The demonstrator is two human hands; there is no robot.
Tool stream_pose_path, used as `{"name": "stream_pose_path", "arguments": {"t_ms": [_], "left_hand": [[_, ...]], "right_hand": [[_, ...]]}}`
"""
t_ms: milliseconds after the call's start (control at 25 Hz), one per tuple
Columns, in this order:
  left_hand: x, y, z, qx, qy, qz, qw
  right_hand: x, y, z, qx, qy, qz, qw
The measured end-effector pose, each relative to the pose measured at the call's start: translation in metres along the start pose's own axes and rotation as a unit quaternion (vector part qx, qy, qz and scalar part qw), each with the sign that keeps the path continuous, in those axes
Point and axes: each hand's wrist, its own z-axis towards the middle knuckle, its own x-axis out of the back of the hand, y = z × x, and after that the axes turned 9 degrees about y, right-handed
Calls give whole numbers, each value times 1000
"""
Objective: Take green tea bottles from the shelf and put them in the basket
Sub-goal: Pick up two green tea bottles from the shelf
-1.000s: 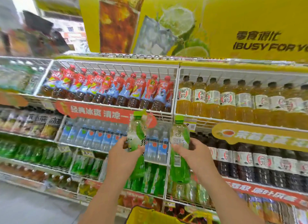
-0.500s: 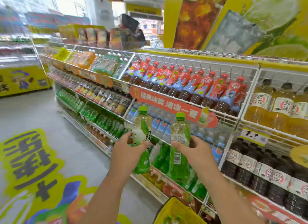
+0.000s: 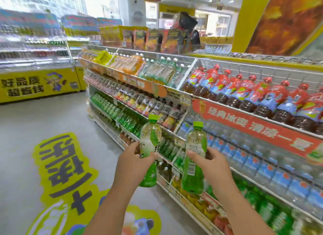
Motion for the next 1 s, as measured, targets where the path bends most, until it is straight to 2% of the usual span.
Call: {"name": "stream_pose_path", "arguments": {"t_ms": [280, 480, 640, 1000], "left_hand": [[44, -44, 138, 16, -11, 7, 1000], [29, -57, 233, 38, -13, 4, 999], [15, -61, 310, 15, -14, 30, 999], [-20, -49, 460, 9, -39, 11, 999]], "right_hand": [[-124, -28, 51, -23, 10, -3, 1000], [-203, -28, 131, -19, 1, 0, 1000], [-256, -32, 198, -12, -12, 6, 1000], [-337, -64, 299, -14, 12, -10, 1000]]}}
